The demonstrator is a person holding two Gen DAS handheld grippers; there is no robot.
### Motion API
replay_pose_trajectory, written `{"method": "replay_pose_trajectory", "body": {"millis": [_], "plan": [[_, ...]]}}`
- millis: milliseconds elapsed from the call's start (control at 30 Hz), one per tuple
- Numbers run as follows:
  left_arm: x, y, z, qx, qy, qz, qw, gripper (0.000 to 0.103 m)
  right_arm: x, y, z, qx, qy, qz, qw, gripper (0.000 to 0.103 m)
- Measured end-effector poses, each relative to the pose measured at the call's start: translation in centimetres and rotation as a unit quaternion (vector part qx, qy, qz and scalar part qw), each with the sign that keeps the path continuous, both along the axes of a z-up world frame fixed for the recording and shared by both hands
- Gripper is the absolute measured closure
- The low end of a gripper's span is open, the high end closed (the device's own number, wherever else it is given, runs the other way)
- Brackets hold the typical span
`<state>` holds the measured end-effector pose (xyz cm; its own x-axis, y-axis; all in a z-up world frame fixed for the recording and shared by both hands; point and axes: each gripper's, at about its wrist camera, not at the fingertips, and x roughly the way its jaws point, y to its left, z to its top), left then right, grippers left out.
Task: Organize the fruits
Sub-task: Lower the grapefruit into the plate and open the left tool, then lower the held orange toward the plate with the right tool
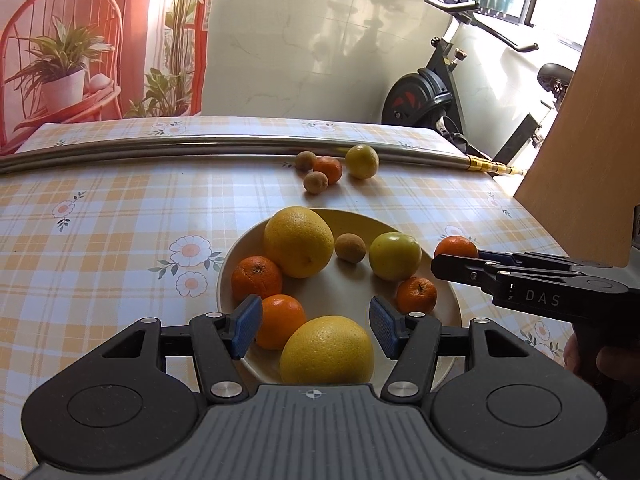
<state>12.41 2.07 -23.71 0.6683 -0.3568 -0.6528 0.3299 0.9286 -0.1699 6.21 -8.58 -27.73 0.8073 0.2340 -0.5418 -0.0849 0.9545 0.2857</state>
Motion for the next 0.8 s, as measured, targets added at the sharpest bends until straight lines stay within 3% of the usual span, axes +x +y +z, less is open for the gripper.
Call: {"method": "replay_pose_trajectory", "body": {"millis": [300, 800], "plan": [[0.0, 1.4, 0.7, -0.017, -0.022, 0.050, 0.9984, 0.041, 0.2, 0.9, 0.3, -0.012, 0.006, 0.015, 1.000, 0.068], [-0.3, 2.6, 0.3, -0.036, -0.022, 0.069, 0.9967, 0.041, -1.3, 2.7, 0.0, -0.016, 0.065, 0.039, 0.997, 0.068]]}}
